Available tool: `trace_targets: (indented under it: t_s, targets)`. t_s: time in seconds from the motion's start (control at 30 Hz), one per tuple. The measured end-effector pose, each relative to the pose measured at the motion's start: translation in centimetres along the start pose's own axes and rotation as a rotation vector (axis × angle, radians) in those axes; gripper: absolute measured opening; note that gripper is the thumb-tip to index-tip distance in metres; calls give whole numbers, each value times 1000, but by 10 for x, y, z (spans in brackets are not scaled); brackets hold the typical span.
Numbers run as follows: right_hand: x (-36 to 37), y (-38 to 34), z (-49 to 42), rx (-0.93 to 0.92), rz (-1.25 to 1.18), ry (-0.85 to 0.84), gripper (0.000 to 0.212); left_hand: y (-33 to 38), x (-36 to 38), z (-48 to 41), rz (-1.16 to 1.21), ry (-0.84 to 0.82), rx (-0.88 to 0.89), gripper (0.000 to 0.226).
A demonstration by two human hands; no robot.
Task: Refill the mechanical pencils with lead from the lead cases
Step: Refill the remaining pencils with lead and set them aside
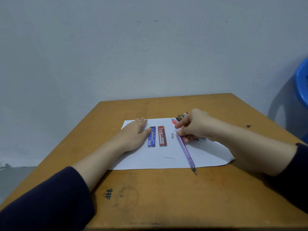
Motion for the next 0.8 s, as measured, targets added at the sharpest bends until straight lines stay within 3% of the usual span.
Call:
trace_targets:
  t_s: [0.37, 0.63, 0.8]
  targets:
    - [-1, -11, 5, -154, 337, 87, 27, -8, 7, -6, -107, -65, 7, 51]
    - [-5, -9, -4, -160, 319, 75, 17, -8, 8, -8, -152, -65, 23, 52]
    - [-10, -19, -9, -264, 255, 125, 13, -11, 8, -11, -120, -40, 43, 52]
Point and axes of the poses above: each hand's wrist, its own z-axis away from the middle knuckle, its own x-axis out of the palm, y = z × x, the point moved 6 cm from there along -z, towards the middle knuckle, and after that the axes turned 2 degrees about y, right-handed, at the moved point
